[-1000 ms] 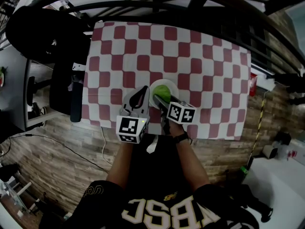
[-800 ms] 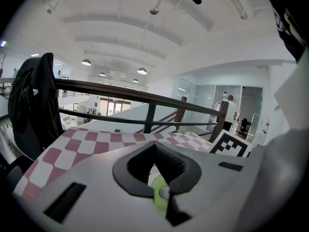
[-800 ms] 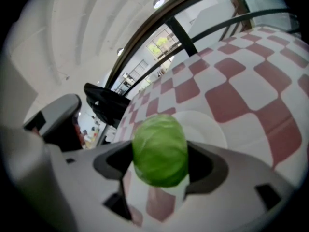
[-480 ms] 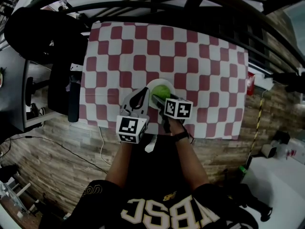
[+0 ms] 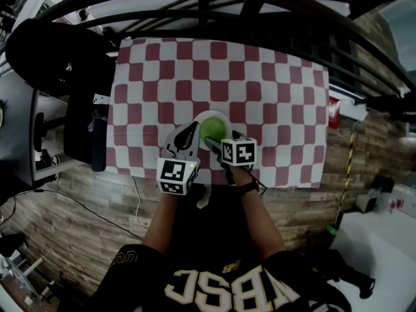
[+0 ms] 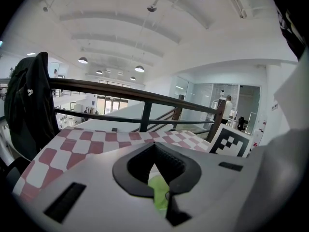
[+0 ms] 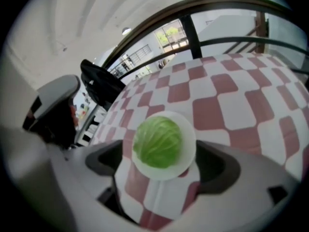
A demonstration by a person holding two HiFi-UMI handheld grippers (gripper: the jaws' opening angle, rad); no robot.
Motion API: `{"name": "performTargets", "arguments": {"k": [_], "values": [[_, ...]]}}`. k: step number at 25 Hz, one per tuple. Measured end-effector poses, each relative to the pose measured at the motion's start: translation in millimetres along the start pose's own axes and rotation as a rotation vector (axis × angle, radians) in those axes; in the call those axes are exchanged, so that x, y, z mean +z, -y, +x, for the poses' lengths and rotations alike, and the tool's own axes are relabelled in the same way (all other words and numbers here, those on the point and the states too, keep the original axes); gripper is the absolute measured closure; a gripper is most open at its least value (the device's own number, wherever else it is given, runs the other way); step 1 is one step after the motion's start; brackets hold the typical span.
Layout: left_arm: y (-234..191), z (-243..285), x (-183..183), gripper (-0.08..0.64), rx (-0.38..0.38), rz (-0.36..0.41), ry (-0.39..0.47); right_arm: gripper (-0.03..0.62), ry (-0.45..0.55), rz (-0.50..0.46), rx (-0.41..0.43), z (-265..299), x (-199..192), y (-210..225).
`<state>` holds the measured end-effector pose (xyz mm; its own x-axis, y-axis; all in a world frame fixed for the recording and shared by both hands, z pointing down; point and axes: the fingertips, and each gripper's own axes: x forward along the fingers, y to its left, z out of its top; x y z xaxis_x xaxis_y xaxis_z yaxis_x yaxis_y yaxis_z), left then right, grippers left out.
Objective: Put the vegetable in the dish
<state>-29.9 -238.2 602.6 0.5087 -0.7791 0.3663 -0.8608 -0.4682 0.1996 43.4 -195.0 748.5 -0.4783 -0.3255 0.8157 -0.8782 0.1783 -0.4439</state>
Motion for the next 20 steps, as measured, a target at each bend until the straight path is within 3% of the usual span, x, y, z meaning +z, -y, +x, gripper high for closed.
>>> {"name": "performTargets", "arguments": {"k": [4, 10, 20], "values": [[1.3, -6.0, 11.1, 0.541, -0.004, 0.011, 0.020, 0.127, 0.128, -0.007, -0.001, -26.7, 21.7, -3.1], [2.7, -21.3, 42.7, 0.541, -0.006, 0.029, 0.066, 0.130, 0.333, -0.139, 0.000, -77.3, 59.5, -32.1], [15.8, -56.7, 103.5, 0.541, -0.050, 0.087, 0.179, 0.149, 0.567, -0.258, 0.021, -158.5, 103.0, -104.1]]}}
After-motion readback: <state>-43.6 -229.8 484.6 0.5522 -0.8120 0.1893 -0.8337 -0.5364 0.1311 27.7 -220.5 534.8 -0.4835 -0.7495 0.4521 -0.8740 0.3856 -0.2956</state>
